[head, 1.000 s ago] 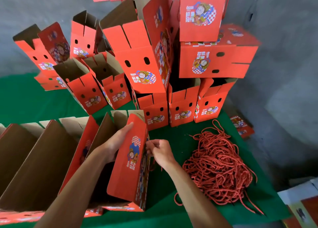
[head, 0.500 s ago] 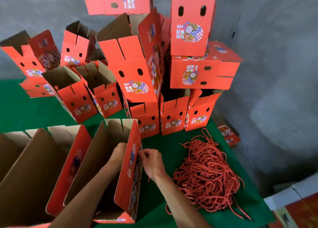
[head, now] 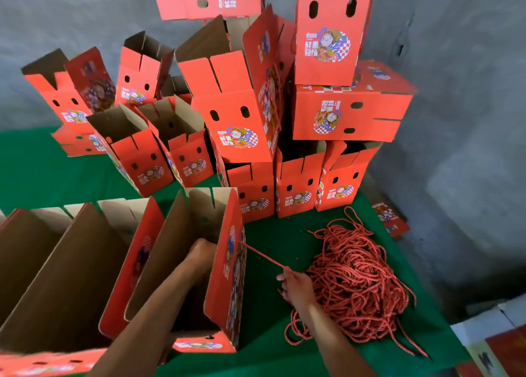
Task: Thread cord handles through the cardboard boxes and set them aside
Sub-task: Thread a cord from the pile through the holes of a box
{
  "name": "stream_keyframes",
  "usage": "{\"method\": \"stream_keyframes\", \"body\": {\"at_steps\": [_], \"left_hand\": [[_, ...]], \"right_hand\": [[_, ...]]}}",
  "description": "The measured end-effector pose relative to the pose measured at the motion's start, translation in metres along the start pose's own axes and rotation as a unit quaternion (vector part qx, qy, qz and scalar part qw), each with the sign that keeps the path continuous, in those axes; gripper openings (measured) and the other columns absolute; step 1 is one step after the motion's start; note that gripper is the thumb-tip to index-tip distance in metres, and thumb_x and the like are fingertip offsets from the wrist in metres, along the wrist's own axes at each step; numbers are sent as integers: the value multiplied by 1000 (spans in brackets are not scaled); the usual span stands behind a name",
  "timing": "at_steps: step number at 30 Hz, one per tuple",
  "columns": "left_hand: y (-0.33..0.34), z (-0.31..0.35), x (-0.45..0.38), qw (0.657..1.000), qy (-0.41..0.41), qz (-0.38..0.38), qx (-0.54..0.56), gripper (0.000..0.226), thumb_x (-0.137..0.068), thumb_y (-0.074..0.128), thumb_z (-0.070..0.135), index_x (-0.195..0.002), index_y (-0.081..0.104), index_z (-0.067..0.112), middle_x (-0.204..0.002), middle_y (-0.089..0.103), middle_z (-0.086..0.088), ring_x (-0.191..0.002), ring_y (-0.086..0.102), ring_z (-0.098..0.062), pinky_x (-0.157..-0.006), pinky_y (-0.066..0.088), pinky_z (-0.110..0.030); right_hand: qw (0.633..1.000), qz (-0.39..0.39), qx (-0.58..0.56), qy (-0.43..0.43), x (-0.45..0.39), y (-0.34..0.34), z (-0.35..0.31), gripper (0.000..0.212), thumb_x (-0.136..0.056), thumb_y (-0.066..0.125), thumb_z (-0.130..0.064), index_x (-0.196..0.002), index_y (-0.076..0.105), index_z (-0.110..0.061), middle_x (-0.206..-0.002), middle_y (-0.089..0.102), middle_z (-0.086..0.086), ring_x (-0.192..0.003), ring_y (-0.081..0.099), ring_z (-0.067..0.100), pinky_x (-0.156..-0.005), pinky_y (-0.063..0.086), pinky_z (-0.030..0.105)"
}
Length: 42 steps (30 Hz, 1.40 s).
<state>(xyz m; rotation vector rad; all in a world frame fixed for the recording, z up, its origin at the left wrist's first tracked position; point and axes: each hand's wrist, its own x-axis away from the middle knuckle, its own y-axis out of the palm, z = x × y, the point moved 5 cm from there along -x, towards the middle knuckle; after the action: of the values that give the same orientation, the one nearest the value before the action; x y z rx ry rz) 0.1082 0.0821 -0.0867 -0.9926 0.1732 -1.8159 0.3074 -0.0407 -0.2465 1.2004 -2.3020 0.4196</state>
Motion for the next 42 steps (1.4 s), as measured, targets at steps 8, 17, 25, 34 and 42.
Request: {"method": "stream_keyframes", "body": {"at_steps": [8,17,25,34,42], "left_hand": [[-16,5,11,990,40,51,122,53,-99,46,65,-116,64,18,-101,74,-6,-84,72,-19,-53,53,-27],[10,9,40,986,44,-154,43,67,-88,71,53,-141,47,21,-125,67,-7,-113,66,-30,-106,48,-57],[1,-19,54,973,12,-216,77,83,-63,78,53,-137,50,27,-131,67,-7,-122,62,-31,-111,43,-56],[-6,-34,49,970,-45,-169,168,45,-97,62,49,-132,59,22,-117,75,-9,-112,69,-31,-109,45,-56],[-17,-47,44,962,-27,-175,207,49,-90,66,55,-127,61,23,-112,77,-9,-105,74,-30,-100,53,-53]], "right_hand": [[986,46,-134,89,-4,-44,18,37,-101,66,-33,-86,68,1,-54,55,3,-39,47,15,-37,39,26],[972,-85,-197,92,3,-18,-1,34,-112,40,-35,-118,59,-7,-110,66,11,-102,64,25,-97,50,39],[933,-48,349,-70,16,-7,18,23,-93,74,-23,-91,58,-6,-85,65,4,-73,62,19,-72,55,38],[881,16,461,-99,24,16,16,18,-93,55,0,-76,62,-3,-84,71,14,-75,69,28,-64,55,44],[910,15,412,-33,21,1,22,23,-93,73,-8,-73,60,-7,-83,72,9,-78,75,25,-73,63,41]]}}
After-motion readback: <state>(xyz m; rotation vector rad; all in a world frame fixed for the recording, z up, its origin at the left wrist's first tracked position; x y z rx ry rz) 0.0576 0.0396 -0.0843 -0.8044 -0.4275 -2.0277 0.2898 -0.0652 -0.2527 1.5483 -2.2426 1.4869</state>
